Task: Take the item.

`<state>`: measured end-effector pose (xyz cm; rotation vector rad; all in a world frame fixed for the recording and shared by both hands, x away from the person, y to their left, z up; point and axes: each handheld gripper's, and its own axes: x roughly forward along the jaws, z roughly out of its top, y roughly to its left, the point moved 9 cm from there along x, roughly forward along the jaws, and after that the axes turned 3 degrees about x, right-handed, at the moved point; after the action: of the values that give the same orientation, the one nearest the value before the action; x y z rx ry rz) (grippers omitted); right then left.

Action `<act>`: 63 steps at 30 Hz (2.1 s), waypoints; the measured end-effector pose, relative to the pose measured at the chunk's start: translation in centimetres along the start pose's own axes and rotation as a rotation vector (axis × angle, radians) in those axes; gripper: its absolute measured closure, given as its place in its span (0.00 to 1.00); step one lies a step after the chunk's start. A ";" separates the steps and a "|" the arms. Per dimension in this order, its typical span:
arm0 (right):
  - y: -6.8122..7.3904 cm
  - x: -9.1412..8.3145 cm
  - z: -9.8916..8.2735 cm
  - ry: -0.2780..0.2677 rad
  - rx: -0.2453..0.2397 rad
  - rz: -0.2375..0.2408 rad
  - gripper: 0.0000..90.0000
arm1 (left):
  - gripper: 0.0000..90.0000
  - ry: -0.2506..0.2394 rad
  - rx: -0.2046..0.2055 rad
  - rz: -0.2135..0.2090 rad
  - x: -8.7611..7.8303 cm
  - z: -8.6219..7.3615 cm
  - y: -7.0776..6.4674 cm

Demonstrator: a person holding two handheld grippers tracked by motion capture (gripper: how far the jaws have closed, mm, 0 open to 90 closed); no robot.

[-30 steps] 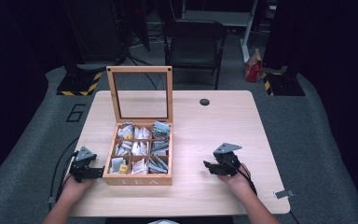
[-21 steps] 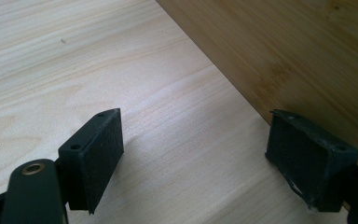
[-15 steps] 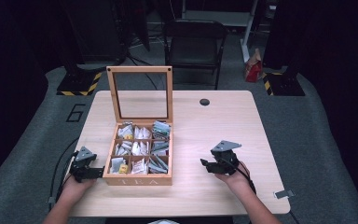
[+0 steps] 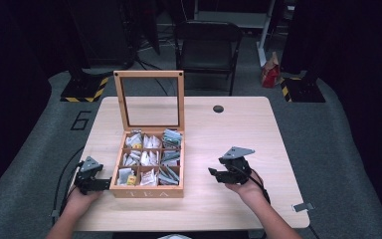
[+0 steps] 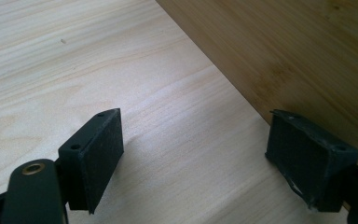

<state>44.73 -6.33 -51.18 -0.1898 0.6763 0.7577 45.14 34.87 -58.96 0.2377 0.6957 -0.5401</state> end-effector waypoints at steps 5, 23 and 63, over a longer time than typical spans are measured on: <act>0.9 -0.2 1.2 -0.013 0.005 0.023 0.46 | 0.20 0.000 0.000 0.000 0.0 0.0 0.0; 3.3 -0.5 4.0 -0.028 -0.032 0.092 0.47 | 0.20 0.000 0.000 0.000 0.0 0.0 0.0; 8.6 3.2 5.6 0.006 -0.102 0.214 0.63 | 0.20 0.000 0.000 0.000 0.0 0.0 0.0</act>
<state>43.25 3.87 -48.17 -0.2150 0.6703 0.9982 45.12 34.86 -58.96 0.2374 0.6956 -0.5405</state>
